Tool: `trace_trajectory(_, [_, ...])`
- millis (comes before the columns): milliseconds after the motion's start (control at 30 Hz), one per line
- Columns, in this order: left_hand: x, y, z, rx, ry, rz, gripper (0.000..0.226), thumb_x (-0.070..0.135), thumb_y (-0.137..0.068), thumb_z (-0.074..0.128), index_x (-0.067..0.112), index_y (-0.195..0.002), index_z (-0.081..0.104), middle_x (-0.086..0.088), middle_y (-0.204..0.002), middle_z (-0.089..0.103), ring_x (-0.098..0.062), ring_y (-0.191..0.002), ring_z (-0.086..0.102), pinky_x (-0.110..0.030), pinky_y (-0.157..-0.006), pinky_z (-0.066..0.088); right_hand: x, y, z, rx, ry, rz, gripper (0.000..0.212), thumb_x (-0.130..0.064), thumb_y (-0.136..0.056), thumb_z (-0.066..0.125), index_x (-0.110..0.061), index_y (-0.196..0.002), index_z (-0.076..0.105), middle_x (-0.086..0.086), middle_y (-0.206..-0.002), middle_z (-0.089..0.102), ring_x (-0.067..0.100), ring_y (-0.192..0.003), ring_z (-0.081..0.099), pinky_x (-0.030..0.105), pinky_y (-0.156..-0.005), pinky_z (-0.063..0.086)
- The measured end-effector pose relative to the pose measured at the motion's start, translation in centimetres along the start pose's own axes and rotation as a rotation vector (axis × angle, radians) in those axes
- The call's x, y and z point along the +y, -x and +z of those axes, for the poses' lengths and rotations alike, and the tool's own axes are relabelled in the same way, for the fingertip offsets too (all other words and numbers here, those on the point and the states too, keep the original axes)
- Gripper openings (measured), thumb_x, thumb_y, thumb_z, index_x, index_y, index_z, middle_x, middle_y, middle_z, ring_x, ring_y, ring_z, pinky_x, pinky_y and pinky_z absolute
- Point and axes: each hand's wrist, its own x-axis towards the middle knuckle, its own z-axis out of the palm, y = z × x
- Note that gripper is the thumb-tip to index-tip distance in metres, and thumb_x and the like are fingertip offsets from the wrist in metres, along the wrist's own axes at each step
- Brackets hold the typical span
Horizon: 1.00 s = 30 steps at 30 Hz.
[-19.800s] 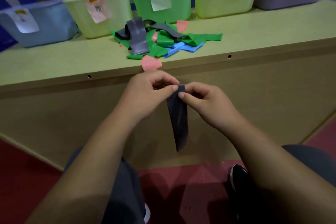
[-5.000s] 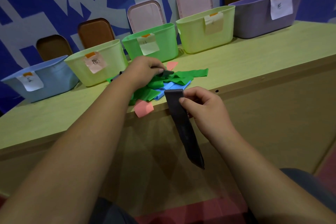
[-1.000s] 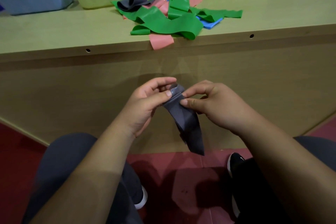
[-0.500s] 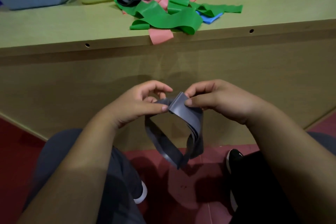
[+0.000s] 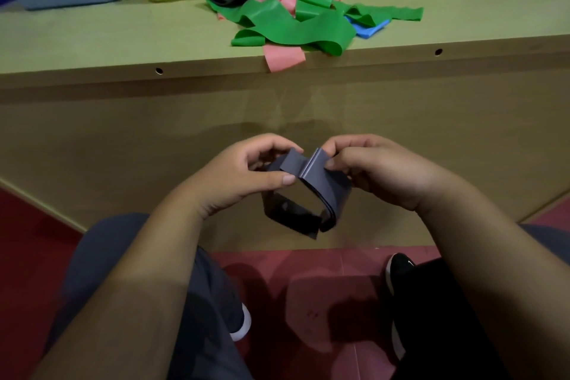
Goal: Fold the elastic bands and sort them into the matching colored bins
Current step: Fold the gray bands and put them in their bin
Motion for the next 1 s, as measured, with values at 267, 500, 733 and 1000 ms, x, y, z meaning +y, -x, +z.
trace_trajectory(267, [0.2, 0.0, 0.3, 0.017, 0.077, 0.043, 0.049, 0.016, -0.082, 0.085, 0.018, -0.129, 0.07, -0.001, -0.123, 0.073, -0.014, -0.117, 0.069, -0.028, -0.1, 0.052, 1.4, -0.9, -0.5, 0.01, 0.057, 0.027, 0.045, -0.016, -0.079, 0.06, 0.013, -0.113, 0.065, 0.016, -0.107, 0.067, 0.02, -0.098, 0.063, 0.029, -0.086, 0.05])
trace_trajectory(500, [0.7, 0.1, 0.2, 0.021, 0.046, 0.064, 0.051, 0.017, -0.082, 0.086, 0.022, -0.13, 0.071, 0.0, -0.129, 0.071, -0.018, -0.124, 0.067, -0.037, -0.106, 0.053, 1.2, -0.7, 0.2, -0.019, 0.034, 0.027, 0.013, -0.017, -0.08, 0.063, -0.022, -0.087, 0.072, 0.015, -0.097, 0.062, 0.027, -0.097, 0.056, 0.043, -0.094, 0.043])
trace_trajectory(733, [0.8, 0.2, 0.0, 0.022, 0.009, 0.064, 0.052, 0.017, -0.081, 0.089, 0.03, -0.129, 0.073, -0.003, -0.123, 0.065, -0.019, -0.105, 0.063, -0.043, -0.1, 0.054, 0.6, -0.4, 0.7, -0.022, 0.09, -0.014, 0.015, -0.017, -0.082, 0.062, -0.026, -0.08, 0.073, -0.004, -0.076, 0.056, 0.008, -0.071, 0.047, 0.026, -0.067, 0.038])
trace_trajectory(1000, [1.0, 0.4, 0.5, -0.05, 0.14, 0.023, 0.053, 0.002, -0.08, 0.084, 0.016, -0.13, 0.071, 0.011, -0.115, 0.071, -0.008, -0.103, 0.062, -0.021, -0.091, 0.052, 1.1, -0.6, 1.0, -0.011, 0.078, -0.018, 0.004, -0.018, -0.084, 0.071, -0.022, -0.085, 0.071, 0.001, -0.075, 0.048, 0.007, -0.066, 0.041, 0.025, -0.062, 0.033])
